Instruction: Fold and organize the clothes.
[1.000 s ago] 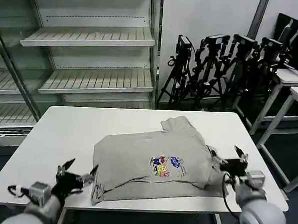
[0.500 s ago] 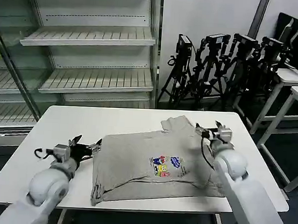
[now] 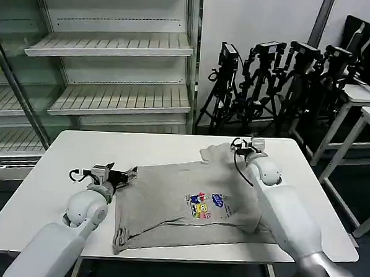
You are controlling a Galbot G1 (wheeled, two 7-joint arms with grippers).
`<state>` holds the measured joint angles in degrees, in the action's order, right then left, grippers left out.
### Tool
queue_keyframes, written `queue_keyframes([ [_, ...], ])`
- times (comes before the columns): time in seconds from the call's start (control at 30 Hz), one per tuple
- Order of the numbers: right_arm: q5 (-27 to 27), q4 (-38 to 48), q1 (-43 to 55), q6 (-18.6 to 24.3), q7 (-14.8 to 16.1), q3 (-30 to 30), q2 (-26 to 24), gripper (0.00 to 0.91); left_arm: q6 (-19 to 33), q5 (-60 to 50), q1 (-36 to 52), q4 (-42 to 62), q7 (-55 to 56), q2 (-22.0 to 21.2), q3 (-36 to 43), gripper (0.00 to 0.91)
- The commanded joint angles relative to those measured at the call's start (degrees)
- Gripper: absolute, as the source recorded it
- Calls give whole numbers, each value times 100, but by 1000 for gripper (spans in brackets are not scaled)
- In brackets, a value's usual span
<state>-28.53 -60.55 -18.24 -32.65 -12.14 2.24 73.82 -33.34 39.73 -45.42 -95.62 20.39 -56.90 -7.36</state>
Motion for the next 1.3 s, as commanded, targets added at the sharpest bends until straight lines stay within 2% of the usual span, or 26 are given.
queue_keyframes([
  [0.03,15,1354,594,20,117,-193,513,907,0,60,265,419,41,-71,250,907],
  [0.17,-2,1739,697,71,176,-74,715,907,-1,99,190,322,22,-73,244,907],
  [0.2,-9,1762,697,66,194,-66,727,907,-1,108,164,283,16,-68,243,574],
  [0.23,-40,1784,685,54,231,-59,738,786,-1,114,141,239,3,-64,244,373],
  [0.27,-65,1782,676,26,246,-59,744,242,0,119,117,216,-16,-58,243,50],
  [0.3,-114,1771,648,-33,270,-59,750,81,-1,117,94,200,-27,-56,243,30],
  [0.33,-156,1761,628,-42,279,-61,752,0,0,118,82,194,-32,-56,243,30],
  [0.5,-382,1780,525,-53,303,-43,775,0,4,143,8,144,-85,-45,224,30],
  [0.9,-535,1486,331,-12,380,56,747,0,11,166,-206,-70,-329,9,127,30],
  [1.0,-474,1338,273,299,364,-4,700,0,13,174,-232,-121,-366,26,98,30],
  [1.2,-267,951,136,1320,233,-87,587,0,16,224,-200,-204,-363,72,-21,30],
  [1.27,-243,859,114,1409,221,-70,556,0,19,246,-170,-298,-367,109,-76,30],
  [1.3,-243,629,46,1583,196,-46,482,0,19,245,-157,-342,-379,135,-102,30],
])
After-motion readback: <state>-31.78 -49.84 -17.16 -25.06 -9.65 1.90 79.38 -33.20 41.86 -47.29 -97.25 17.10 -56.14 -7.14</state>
